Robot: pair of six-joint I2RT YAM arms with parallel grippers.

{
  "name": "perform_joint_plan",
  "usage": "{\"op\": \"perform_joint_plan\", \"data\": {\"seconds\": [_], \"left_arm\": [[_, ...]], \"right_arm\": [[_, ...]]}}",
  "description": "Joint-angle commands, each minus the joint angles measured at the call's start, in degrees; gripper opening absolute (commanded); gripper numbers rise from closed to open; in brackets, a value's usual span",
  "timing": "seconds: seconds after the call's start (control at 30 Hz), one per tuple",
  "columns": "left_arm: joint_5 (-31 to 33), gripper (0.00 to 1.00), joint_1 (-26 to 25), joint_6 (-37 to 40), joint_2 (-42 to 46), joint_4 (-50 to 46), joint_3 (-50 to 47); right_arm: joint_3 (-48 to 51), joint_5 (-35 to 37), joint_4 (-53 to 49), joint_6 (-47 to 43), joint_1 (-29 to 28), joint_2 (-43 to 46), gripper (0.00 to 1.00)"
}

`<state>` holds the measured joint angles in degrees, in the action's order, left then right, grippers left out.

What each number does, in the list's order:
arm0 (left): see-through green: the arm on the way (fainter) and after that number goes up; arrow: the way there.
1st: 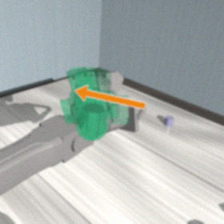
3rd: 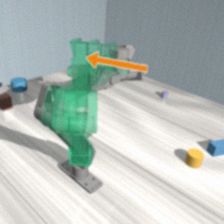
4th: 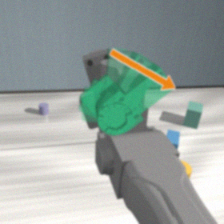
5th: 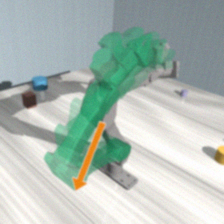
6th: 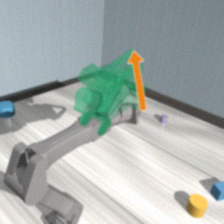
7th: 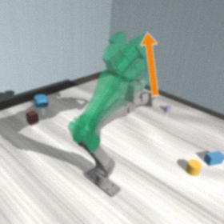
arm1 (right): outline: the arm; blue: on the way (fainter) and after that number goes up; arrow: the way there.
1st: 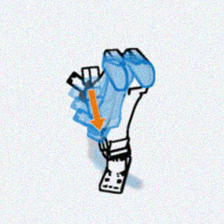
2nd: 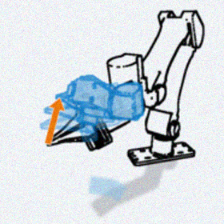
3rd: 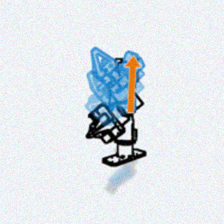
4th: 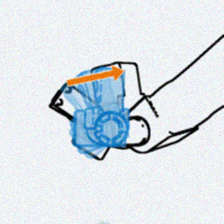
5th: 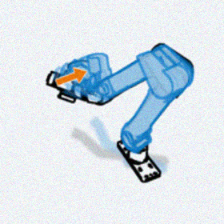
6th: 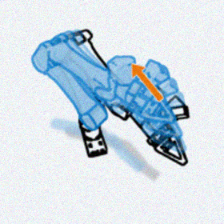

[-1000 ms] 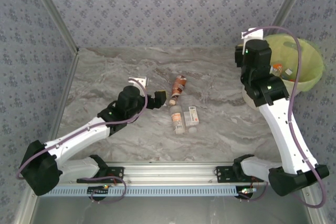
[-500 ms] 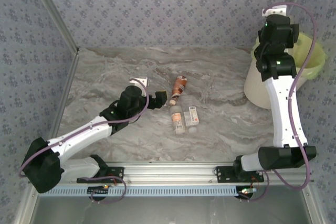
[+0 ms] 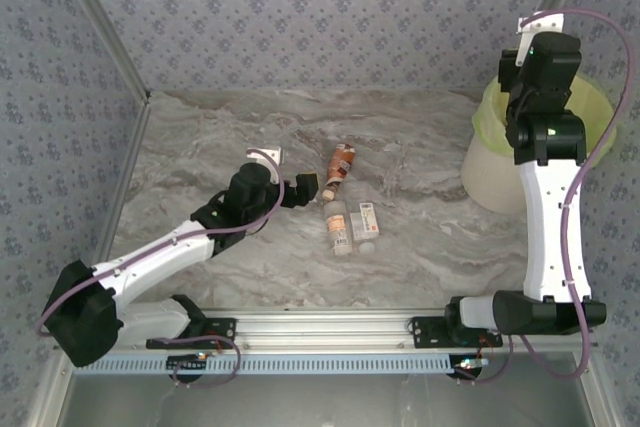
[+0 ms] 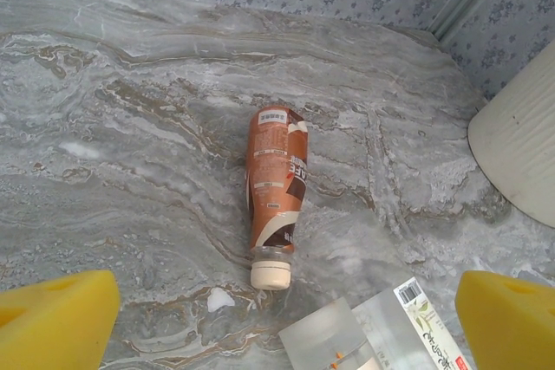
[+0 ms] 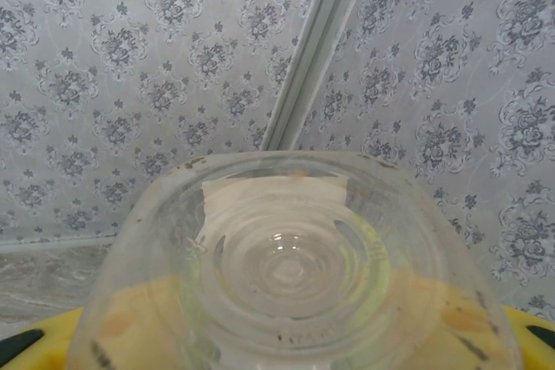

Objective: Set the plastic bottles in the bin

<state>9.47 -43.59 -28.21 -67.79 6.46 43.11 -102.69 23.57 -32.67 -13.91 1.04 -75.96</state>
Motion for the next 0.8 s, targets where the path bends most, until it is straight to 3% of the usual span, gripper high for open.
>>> {"op": "perform_joint_plan", "data": {"seconds": [0.0,0.17,0.53,0.63,0.77], "left_arm": [[-0.4,0.99,0.4,-1.0,-0.3,1.6,0.5],[-0.6,1.00,0.4,-0.9,-1.0,1.4,0.7],[-1.3,1.00,0.4,-1.6,-3.7,0.8,2.7],[-1.4,0.99,0.4,-1.8,-4.1,0.7,2.9],[-1.6,1.00,0.4,-1.9,-4.7,0.4,3.2]], "right_arm": [[-1.4,3.1,1.6,-0.2,0.7,-0.3,0.22],[-0.7,12.6,5.8,-5.3,2.5,-5.3,0.22],[-2.5,24.7,13.9,-15.3,1.7,-16.9,0.31],[-2.5,26.7,16.2,-18.1,2.5,-19.1,0.44],[-3.8,29.2,20.6,-24.9,1.7,-21.8,0.74]]}}
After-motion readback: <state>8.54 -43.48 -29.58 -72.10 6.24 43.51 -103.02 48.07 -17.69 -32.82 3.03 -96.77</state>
